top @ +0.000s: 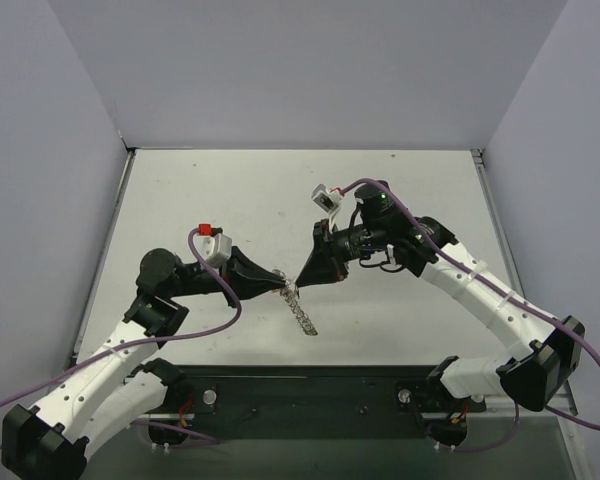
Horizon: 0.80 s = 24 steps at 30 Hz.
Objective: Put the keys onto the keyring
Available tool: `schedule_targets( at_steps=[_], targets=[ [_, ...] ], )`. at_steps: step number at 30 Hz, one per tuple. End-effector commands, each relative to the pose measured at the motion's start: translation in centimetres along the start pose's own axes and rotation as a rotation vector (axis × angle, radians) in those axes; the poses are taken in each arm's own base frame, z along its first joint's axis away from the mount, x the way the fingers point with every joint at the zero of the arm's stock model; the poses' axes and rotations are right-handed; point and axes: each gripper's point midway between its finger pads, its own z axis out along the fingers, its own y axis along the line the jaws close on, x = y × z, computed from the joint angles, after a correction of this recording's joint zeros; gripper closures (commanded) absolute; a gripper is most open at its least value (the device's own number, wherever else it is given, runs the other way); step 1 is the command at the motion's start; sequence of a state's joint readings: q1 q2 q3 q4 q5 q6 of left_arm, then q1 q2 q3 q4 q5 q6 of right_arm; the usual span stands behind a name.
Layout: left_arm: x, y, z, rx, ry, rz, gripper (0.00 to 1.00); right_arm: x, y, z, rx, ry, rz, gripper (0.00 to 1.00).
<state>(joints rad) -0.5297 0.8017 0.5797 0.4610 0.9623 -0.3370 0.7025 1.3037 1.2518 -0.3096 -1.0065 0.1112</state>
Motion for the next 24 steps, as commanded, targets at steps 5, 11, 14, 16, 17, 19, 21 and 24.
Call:
schedule_targets(
  at_steps=[5, 11, 14, 16, 17, 19, 21, 24],
  targets=[
    [-1.9, -0.6, 0.3, 0.028, -0.051, 0.076, 1.00, -1.5, 2.4, -0.1, -0.089, -0.019, -0.045, 1.00],
    [-1.8, -0.7, 0.4, 0.031, -0.050, 0.074, 1.00, -1.6, 2.6, 0.0, -0.096, -0.017, -0.042, 1.00],
    [-1.7, -0.6, 0.4, 0.024, -0.049, 0.075, 1.00, -1.6, 2.8, 0.0, -0.100, -0.017, -0.044, 1.00],
    [-1.6, -0.4, 0.4, 0.013, -0.047, 0.075, 1.00, -1.6, 2.9, -0.1, -0.102, -0.017, -0.042, 1.00],
    [-1.6, -0.4, 0.3, 0.009, -0.044, 0.073, 1.00, -1.6, 2.9, -0.1, -0.102, -0.019, -0.045, 1.00],
    [-1.5, -0.3, 0.3, 0.001, -0.042, 0.076, 1.00, -1.7, 3.1, -0.2, -0.103, -0.020, -0.045, 1.00],
    [-1.4, -0.2, 0.2, -0.007, -0.038, 0.072, 1.00, -1.7, 3.2, -0.2, -0.107, -0.021, -0.046, 1.00],
    [-1.4, -0.2, 0.2, -0.010, -0.034, 0.075, 1.00, -1.8, 3.2, -0.3, -0.106, -0.026, -0.051, 1.00]
  ],
)
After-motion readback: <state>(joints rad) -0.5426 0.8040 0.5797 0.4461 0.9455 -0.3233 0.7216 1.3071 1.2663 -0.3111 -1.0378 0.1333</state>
